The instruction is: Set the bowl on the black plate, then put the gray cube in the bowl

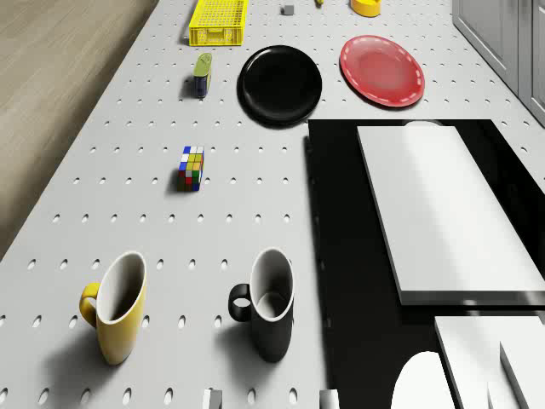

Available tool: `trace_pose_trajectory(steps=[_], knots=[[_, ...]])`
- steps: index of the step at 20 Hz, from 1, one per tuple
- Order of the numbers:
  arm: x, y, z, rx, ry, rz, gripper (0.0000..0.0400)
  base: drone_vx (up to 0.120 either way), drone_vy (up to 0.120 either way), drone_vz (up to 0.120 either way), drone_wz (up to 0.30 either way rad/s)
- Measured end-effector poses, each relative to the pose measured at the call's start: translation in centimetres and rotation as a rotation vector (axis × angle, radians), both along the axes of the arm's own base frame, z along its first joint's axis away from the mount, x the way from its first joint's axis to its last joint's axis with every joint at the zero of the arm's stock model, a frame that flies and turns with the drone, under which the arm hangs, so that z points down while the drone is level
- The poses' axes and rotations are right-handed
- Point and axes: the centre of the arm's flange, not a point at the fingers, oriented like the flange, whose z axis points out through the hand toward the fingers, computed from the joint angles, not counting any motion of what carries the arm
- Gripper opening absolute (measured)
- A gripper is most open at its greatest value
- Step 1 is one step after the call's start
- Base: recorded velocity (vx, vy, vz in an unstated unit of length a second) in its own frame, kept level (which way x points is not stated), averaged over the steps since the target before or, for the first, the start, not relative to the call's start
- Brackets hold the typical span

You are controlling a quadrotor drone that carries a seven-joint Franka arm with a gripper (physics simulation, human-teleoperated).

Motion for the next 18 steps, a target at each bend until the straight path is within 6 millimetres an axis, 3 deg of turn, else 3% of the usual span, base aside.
trace_pose_trajectory(steps=[11,18], knots=[[-0.2,0.0,7.1,0.000,-0.009,0.000,0.0400,0.004,-0.004,0.000,0.000],[-0.1,0.0,8.8,0.000,-0.014,0.000,0.0400,0.120,-0.120,0.000,0.000]])
